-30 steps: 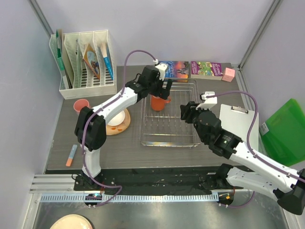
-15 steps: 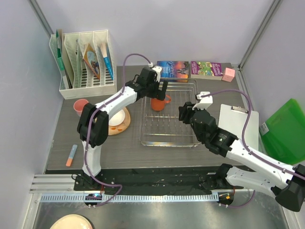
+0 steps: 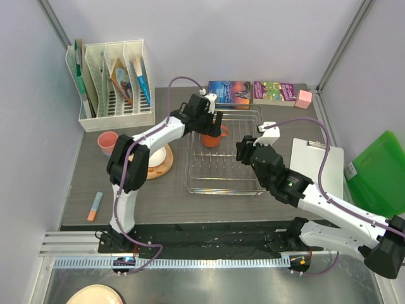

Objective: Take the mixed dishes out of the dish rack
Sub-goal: Pick up the cup from the dish rack, then place the cup at the center of the board.

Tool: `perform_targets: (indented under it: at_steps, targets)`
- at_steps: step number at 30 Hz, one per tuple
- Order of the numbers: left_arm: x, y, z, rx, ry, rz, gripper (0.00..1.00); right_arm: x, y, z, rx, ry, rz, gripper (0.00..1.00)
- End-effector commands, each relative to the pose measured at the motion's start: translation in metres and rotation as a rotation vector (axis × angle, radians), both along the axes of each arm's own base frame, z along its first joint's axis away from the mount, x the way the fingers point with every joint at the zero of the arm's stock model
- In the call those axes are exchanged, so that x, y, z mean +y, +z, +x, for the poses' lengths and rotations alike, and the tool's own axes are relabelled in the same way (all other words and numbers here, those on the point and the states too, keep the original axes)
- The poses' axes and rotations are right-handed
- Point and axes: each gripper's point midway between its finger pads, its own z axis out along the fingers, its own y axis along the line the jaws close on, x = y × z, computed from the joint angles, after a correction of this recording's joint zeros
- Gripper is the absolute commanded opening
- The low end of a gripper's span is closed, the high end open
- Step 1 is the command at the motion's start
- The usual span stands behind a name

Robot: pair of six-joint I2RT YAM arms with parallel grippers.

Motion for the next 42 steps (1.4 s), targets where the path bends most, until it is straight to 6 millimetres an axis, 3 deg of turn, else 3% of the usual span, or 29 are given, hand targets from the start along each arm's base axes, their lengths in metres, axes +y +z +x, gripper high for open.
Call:
perform_targets:
  at_steps: [1, 7, 10, 14, 18, 20, 24, 25, 27, 28, 30, 31, 32, 34, 35, 38, 40, 41, 42]
  targets:
    - [-0.012, 0.005, -0.002, 0.008, -0.053, -0.044, 0.65, -0.002, 0.014, 0.004, -0.040, -0.031, 0.044, 0.50]
    - [-0.009, 0.019, -0.006, -0.010, -0.056, -0.050, 0.42, -0.003, 0.017, 0.003, -0.046, -0.034, 0.046, 0.49]
    - [-0.007, 0.047, -0.006, -0.067, -0.070, -0.064, 0.34, -0.005, 0.024, 0.004, -0.061, -0.041, 0.048, 0.49]
    - [-0.010, 0.103, -0.014, -0.158, -0.129, -0.124, 0.28, -0.011, 0.038, 0.004, -0.088, -0.053, 0.049, 0.49]
    - [-0.012, 0.172, -0.027, -0.253, -0.153, -0.232, 0.22, -0.024, 0.062, 0.002, -0.138, -0.098, 0.071, 0.49]
    - [-0.015, 0.192, -0.034, -0.262, -0.164, -0.285, 0.19, -0.033, 0.073, -0.001, -0.162, -0.129, 0.089, 0.49]
    - [-0.018, 0.224, -0.048, -0.270, -0.174, -0.384, 0.00, -0.052, 0.082, -0.004, -0.187, -0.216, 0.140, 0.49]
    - [-0.019, 0.239, -0.051, -0.300, -0.182, -0.422, 0.00, -0.059, 0.081, -0.005, -0.189, -0.248, 0.148, 0.48]
    - [-0.023, 0.241, -0.062, -0.251, -0.207, -0.500, 0.00, -0.064, 0.080, -0.006, -0.193, -0.273, 0.167, 0.48]
    - [-0.025, 0.257, -0.064, -0.275, -0.228, -0.566, 0.00, -0.066, 0.075, -0.006, -0.188, -0.284, 0.162, 0.48]
    - [-0.026, 0.259, -0.071, -0.169, -0.237, -0.692, 0.00, -0.067, 0.074, -0.007, -0.191, -0.287, 0.180, 0.52]
    - [-0.028, 0.276, -0.071, -0.196, -0.262, -0.770, 0.00, -0.063, 0.071, -0.007, -0.186, -0.266, 0.179, 0.56]
    - [-0.026, 0.274, -0.076, -0.078, -0.262, -0.867, 0.00, -0.061, 0.071, -0.008, -0.186, -0.252, 0.190, 0.65]
    - [-0.024, 0.275, -0.075, -0.003, -0.268, -0.969, 0.00, -0.052, 0.069, -0.008, -0.180, -0.203, 0.181, 0.73]
    - [-0.021, 0.292, -0.081, 0.030, -0.307, -1.088, 0.00, -0.044, 0.069, -0.009, -0.173, -0.151, 0.178, 0.79]
    - [-0.014, 0.310, -0.087, 0.014, -0.387, -1.246, 0.00, -0.034, 0.071, -0.012, -0.178, -0.087, 0.188, 0.84]
    - [-0.008, 0.314, -0.090, 0.101, -0.394, -1.332, 0.00, -0.034, 0.071, -0.013, -0.182, -0.081, 0.192, 0.84]
    - [-0.010, 0.306, -0.087, 0.133, -0.394, -1.352, 0.00, -0.035, 0.071, -0.013, -0.185, -0.082, 0.191, 0.84]
    - [-0.005, 0.316, -0.094, 0.144, -0.431, -1.408, 0.00, -0.035, 0.077, -0.014, -0.205, -0.079, 0.215, 0.84]
